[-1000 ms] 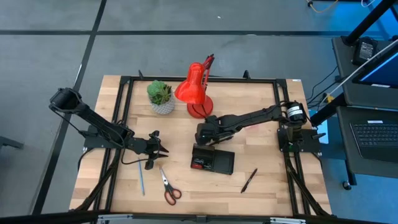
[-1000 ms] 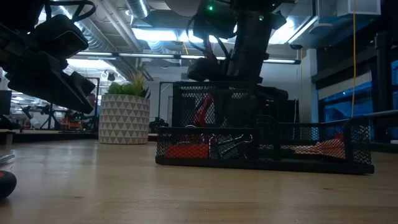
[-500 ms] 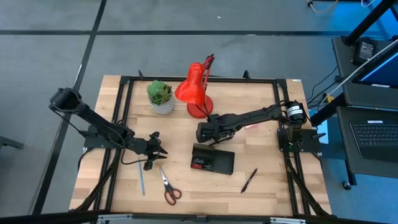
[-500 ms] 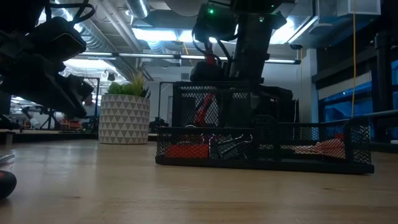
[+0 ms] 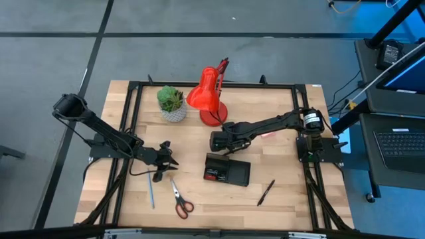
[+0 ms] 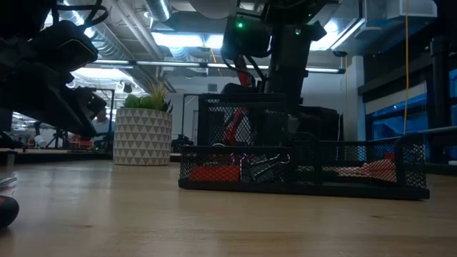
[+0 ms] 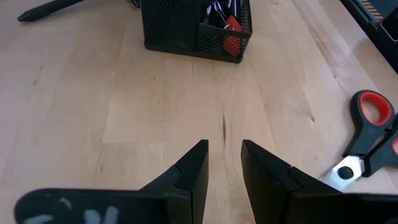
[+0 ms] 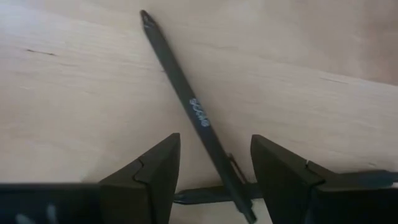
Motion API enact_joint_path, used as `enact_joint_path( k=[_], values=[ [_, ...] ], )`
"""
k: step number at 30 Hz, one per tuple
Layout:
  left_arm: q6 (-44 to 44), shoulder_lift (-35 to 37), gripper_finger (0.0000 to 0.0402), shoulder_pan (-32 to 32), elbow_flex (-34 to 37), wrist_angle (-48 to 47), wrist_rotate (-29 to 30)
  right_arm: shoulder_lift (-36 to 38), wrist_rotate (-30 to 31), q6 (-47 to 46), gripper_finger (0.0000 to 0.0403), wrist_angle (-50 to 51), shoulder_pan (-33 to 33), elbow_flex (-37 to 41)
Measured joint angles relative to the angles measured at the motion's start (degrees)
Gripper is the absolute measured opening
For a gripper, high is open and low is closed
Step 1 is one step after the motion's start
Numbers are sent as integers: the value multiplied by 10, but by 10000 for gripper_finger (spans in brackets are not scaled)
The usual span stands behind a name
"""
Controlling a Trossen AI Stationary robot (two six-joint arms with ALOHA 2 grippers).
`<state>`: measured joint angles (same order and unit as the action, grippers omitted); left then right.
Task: Pick and place office supplies into organizer
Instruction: Put the top left black pen into the black desk organizer
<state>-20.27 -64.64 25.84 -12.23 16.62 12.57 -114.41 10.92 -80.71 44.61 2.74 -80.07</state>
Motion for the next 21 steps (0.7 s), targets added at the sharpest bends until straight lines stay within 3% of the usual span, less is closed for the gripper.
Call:
enact_joint_path(
  k=[21],
  values=[
    [0, 0, 90, 0, 0, -5, -3, -35, -1, 2, 197, -10, 0, 1]
  ],
)
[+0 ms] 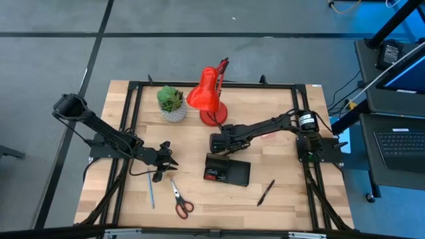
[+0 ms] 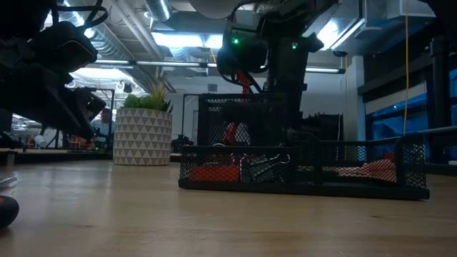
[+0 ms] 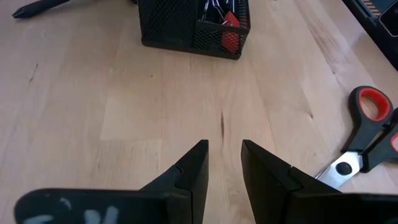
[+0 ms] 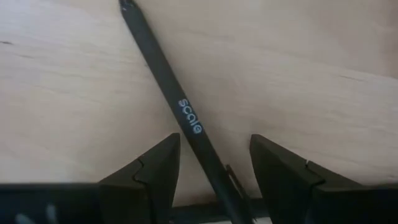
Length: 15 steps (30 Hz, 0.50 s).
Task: Pick and place office supplies into organizer
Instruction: Put the top left black pen into the black desk organizer
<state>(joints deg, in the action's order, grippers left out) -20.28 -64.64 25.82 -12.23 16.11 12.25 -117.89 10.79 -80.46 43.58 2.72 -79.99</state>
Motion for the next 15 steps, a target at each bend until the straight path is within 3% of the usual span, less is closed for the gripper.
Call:
enact_joint_path(
  k=[8, 15],
  values=[
    [0, 0, 90, 1, 0, -1, 0, -9, -2, 11, 192, 1, -2, -2],
    [-1, 0, 90, 1, 0, -1, 0, -10, -2, 22, 126, 9, -3, -1]
  ],
)
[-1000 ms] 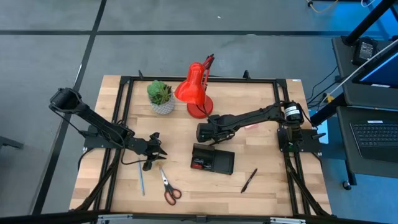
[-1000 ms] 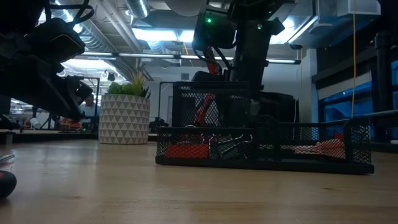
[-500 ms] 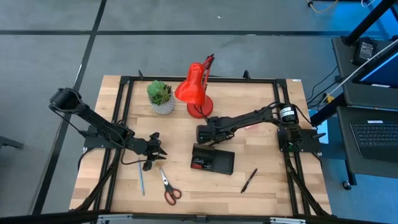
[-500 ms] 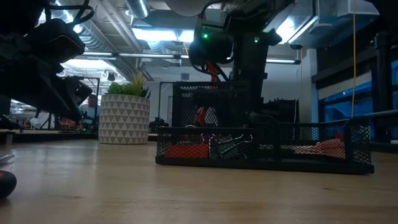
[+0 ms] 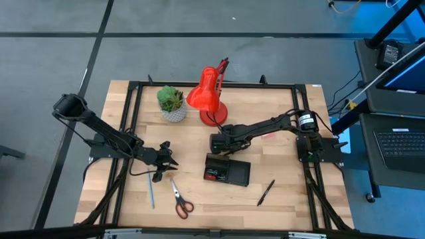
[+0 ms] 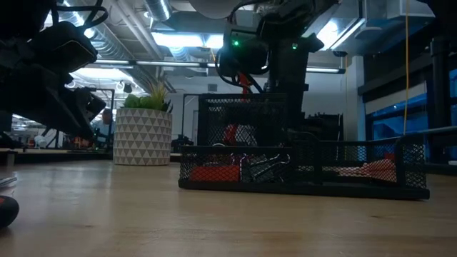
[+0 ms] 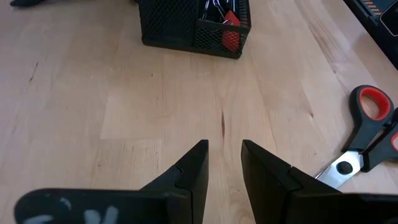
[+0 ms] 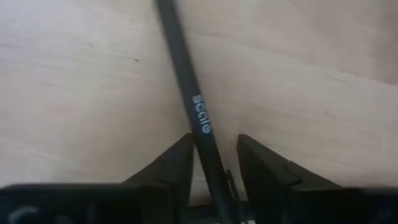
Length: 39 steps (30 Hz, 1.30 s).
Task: Pick and place office supplies into organizer
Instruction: Put the top left black pen into the black desk organizer
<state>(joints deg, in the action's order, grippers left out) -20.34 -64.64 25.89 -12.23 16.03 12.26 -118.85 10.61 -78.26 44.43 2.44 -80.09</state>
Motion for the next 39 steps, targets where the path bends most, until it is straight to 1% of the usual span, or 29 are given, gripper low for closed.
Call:
enact_joint_path(
  k=[6, 10, 13, 18, 24, 28, 31, 35, 39],
  values=[
    [0, 0, 90, 0, 0, 0, 0, -1, 1, 11, 64, 8, 0, 0],
    [0, 0, 90, 0, 0, 0, 0, -1, 1, 28, 36, 9, 0, -1],
    [-1, 0, 90, 0, 0, 0, 0, -1, 5, 45, 31, 9, 0, -1],
    [-1, 0, 90, 0, 0, 0, 0, -5, 6, 72, 40, 32, 0, -18],
    [-15, 0, 90, 0, 0, 0, 0, -6, 17, 107, 31, 111, -1, -88],
    [-24, 0, 90, 0, 0, 0, 0, -6, 18, 132, 33, 189, 0, -138],
    [-25, 0, 90, 0, 0, 0, 0, -4, 29, 153, 33, 270, 8, -175],
    [-25, 0, 90, 0, 0, 0, 0, -4, 30, 181, 30, 371, 29, -216],
    [-29, 0, 90, 0, 0, 0, 0, -4, 29, 209, 33, 444, 60, -259]
  ],
)
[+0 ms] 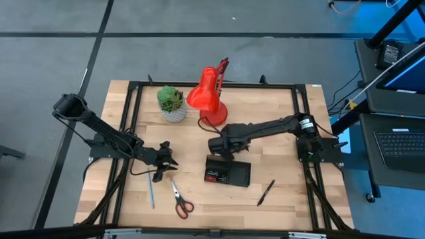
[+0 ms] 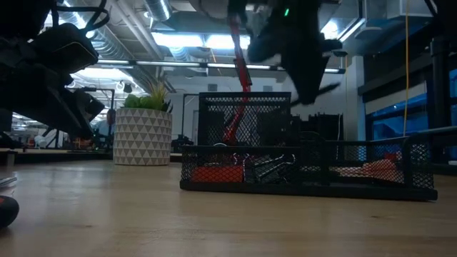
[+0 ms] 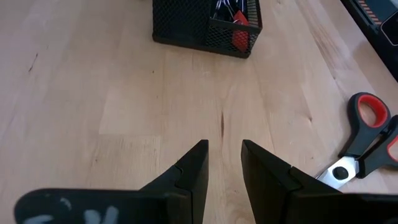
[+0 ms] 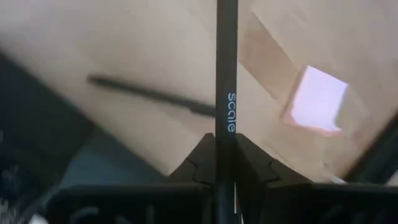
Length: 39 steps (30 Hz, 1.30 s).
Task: Pick and place office supplies into organizer
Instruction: Put the top left black pen into the black desk organizer
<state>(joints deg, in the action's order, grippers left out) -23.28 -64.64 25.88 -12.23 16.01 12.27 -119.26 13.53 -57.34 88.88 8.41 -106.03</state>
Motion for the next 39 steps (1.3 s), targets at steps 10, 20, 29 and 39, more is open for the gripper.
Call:
enact_joint_path(
  k=[10, 20, 29, 39],
  values=[
    [-2, 0, 90, 0, 0, 0, 0, 2, -12, 137, 32, 11, 89, -85],
    [-6, 0, 90, 0, 0, 0, 17, 2, 59, 349, 29, 11, 146, -90],
    [-17, 0, 90, 0, 0, 0, 51, 2, 237, 645, 36, 11, 174, -90],
    [-17, 0, 90, 0, 0, 1, 66, -36, 317, 680, 39, 8, 176, -90]
  ],
)
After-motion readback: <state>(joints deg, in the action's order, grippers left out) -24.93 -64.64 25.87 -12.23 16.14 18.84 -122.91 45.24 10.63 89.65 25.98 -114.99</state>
